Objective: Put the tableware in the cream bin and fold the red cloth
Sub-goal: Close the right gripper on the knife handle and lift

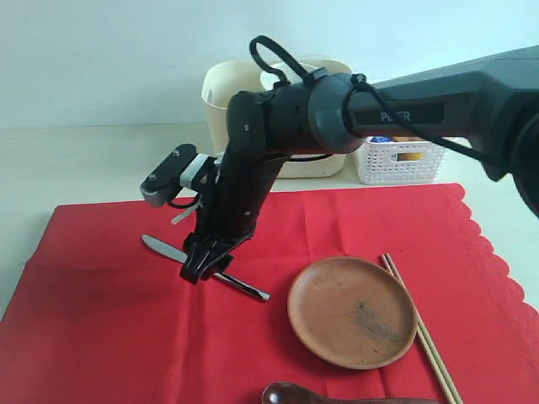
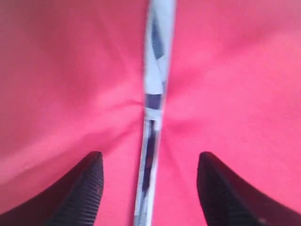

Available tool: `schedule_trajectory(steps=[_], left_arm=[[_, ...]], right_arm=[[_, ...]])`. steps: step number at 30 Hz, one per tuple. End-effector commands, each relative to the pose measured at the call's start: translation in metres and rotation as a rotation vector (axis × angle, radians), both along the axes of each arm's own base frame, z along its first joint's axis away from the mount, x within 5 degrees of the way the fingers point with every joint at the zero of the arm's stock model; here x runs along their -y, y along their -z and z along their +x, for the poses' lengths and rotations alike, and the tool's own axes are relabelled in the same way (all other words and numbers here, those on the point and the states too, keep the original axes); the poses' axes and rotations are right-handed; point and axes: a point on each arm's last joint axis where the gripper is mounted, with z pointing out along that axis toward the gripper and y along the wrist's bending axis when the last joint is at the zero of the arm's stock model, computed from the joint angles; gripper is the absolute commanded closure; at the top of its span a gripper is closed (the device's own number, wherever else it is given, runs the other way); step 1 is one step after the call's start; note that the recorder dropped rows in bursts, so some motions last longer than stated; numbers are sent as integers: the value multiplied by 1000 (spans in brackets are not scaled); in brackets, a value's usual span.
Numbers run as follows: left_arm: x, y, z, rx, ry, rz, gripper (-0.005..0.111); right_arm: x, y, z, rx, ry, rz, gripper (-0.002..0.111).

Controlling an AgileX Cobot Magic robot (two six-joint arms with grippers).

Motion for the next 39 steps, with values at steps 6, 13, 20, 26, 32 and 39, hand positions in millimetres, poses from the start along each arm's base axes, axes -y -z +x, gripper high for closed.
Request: schedule_trajectory(steps=[6, 13, 20, 26, 32, 39], left_arm=[[0, 0, 0, 13, 6, -7, 107], [0, 0, 0, 13, 6, -7, 107], [0, 0, 0, 13, 6, -7, 107], [0, 0, 0, 13, 6, -7, 107], [0, 0, 0, 13, 6, -7, 107], [0, 0, 0, 13, 6, -7, 107]], right_arm=[[-18, 23, -7, 87, -96, -56, 52], [-20, 19, -5, 70, -33, -42, 54], [-23, 12, -9, -25, -26, -52, 55], [-12, 12, 1, -48, 13, -33, 55], [1, 9, 8, -170, -3, 59, 55], [4, 30, 18, -96, 21, -2, 55]])
